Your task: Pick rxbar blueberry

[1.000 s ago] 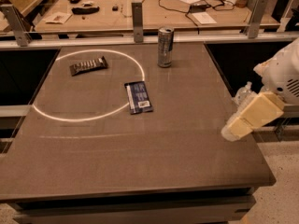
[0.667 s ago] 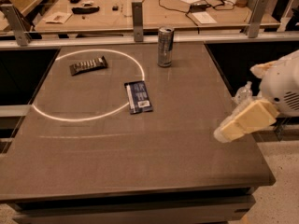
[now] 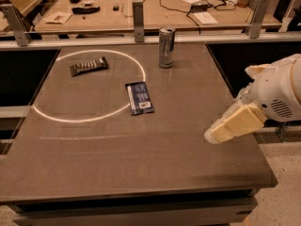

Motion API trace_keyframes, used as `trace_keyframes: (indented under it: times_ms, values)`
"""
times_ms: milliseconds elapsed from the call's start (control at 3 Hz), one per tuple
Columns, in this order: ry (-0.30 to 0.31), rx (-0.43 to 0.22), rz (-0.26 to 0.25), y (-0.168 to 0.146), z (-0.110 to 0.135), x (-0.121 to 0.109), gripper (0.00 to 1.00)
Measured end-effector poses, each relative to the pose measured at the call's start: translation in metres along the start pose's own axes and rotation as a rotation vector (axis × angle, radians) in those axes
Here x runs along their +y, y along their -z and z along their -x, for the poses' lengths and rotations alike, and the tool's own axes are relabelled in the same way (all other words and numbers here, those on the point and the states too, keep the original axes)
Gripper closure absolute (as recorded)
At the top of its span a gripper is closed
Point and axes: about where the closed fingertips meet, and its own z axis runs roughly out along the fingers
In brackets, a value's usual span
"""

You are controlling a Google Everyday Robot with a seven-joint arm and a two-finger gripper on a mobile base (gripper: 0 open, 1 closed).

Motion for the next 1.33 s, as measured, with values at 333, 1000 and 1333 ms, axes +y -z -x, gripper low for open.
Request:
trace_keyframes:
  times_ms: [333,1000,1333]
  values:
    - [-0.044,0.008,0.002,-0.012,0.013,0.011,0.0]
    - [-0.184,-0.026,0.028,-0.061,0.049,0.054,0.0]
    - [-0.254,-0.055,0.001,-0.078,0.057,0.064,0.0]
